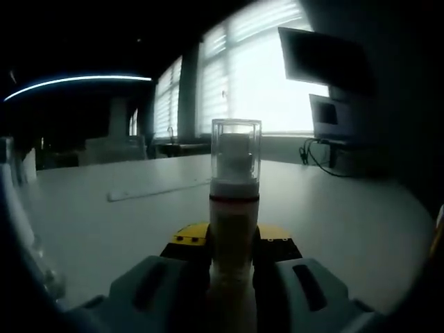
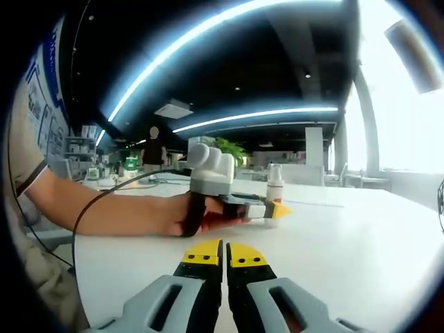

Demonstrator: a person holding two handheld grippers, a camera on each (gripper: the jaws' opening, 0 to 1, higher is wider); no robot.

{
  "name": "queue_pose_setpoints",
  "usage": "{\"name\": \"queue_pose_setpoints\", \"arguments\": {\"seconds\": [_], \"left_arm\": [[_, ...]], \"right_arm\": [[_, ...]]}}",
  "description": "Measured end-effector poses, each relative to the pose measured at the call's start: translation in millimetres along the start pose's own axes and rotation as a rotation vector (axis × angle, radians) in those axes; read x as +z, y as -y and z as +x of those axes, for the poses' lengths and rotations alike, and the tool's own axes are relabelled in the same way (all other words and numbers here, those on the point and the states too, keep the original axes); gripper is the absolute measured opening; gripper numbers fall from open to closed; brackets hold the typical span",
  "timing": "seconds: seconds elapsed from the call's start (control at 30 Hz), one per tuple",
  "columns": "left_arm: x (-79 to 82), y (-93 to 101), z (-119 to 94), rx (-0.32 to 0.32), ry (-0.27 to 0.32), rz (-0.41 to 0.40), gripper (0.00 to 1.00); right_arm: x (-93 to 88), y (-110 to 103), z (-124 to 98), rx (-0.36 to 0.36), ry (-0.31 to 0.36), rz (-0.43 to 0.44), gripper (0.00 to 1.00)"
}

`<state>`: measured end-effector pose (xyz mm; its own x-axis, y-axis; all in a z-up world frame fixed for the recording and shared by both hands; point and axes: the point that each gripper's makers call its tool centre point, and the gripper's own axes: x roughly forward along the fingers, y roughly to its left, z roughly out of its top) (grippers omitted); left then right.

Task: Clamp pump bottle remove cover press pump head put on cover

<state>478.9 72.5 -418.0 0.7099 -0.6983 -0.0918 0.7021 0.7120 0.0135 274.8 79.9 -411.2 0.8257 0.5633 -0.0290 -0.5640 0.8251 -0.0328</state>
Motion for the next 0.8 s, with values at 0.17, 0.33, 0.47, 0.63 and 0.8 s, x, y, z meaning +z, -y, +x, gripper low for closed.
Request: {"name": "queue_pose_setpoints", "arguments": {"seconds": [0.17, 0.33, 0.47, 0.63, 0.8], "left_arm": [[1.4, 1.5, -0.9, -0.004, 0.007, -0.006, 0.13], [4.0, 3.0, -3.8, -0.007, 0.005, 0.009, 0.13], [13.7, 7.9, -7.5, -0.019, 0.021, 0.004, 0.13], [25.1, 11.3, -13.6, -0.030, 0.040, 0.034, 0.13], [40.3, 11.7, -23.2, -0.032, 0.057, 0.050, 0.13]], "right_arm": [[0.1, 0.4, 0.1, 0.001, 0.000, 0.002, 0.00], [-0.2, 0.2, 0.2, 0.003, 0.000, 0.003, 0.00], [-0.1, 0.2, 0.6, 0.004, 0.000, 0.003, 0.00], [-0.3, 0.1, 0.4, 0.002, -0.002, -0.006, 0.00], [-0.1, -0.8, -0.1, 0.000, -0.002, -0.006, 0.00]]}}
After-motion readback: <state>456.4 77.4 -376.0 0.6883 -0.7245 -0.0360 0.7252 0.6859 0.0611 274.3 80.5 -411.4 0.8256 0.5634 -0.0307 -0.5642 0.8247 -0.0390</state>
